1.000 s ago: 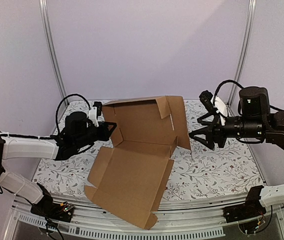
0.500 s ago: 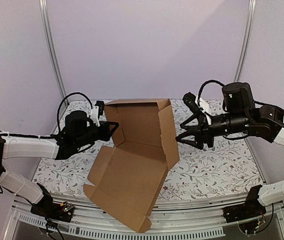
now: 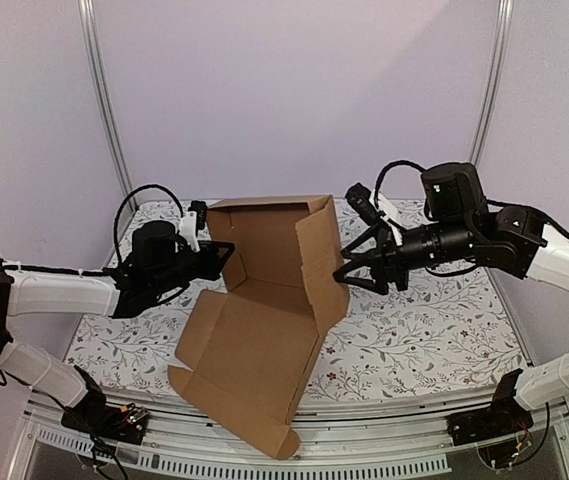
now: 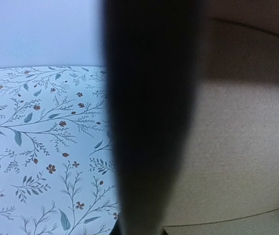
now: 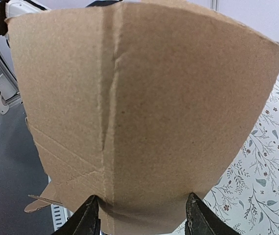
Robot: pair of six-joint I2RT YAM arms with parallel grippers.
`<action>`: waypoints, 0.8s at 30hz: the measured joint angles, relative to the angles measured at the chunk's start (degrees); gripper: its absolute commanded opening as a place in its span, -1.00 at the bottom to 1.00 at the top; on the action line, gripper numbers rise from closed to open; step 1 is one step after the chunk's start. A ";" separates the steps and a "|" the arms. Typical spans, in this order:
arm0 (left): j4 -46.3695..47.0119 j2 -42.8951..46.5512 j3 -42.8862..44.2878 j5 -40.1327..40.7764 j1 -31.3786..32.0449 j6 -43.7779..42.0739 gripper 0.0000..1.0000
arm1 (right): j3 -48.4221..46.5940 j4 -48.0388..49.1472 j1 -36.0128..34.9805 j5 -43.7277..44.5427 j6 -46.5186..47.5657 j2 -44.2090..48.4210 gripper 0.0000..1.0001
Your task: Fold the paper box
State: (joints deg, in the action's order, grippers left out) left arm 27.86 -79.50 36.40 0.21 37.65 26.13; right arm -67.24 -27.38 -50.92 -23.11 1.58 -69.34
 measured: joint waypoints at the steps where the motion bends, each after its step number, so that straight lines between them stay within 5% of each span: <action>1: 0.00 -0.02 0.00 0.35 -0.02 0.00 -1.00 | 0.00 0.39 0.02 -0.02 -0.26 -0.17 0.17; 24: -5.18 -1.57 2.49 8.94 -0.55 0.72 -1.00 | -2.56 3.89 -3.08 6.16 -5.07 -6.97 0.28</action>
State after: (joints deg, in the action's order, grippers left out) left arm 22.68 -81.08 38.89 9.15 37.10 26.85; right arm -69.80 -23.49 -54.00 -16.95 -3.49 -76.31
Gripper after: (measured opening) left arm 0.017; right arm 0.642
